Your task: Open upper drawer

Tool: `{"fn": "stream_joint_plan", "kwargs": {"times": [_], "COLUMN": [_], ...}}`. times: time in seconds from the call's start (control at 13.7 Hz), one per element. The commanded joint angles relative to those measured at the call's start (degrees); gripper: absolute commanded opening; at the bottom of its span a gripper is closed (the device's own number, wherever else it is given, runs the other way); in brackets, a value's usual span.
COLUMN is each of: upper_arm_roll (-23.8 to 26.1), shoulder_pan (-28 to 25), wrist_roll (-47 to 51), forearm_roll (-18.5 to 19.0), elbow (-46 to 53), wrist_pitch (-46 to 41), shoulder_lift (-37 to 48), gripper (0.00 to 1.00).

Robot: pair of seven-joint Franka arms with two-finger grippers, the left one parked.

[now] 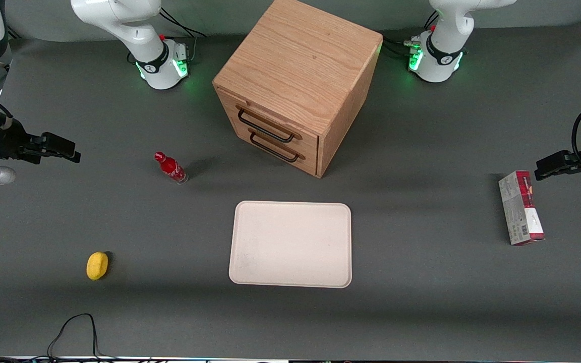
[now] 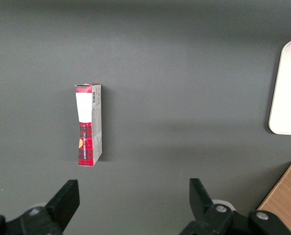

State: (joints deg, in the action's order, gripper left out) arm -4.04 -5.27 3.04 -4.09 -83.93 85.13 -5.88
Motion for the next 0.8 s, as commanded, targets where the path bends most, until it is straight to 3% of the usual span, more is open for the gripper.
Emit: {"fn": "stream_joint_plan", "kwargs": {"times": [0.0, 0.73], "upper_arm_roll": [0.0, 0.6], "shoulder_pan": [-0.3, -0.4], "wrist_roll": [-1.2, -0.8], "forearm_roll": [1.3, -0.3], "elbow": [-0.4, -0.3], "wrist_pitch": [-0.2, -0.9], "shoulder_lift": [1.0, -0.5], "gripper": [1.00, 1.00]}}
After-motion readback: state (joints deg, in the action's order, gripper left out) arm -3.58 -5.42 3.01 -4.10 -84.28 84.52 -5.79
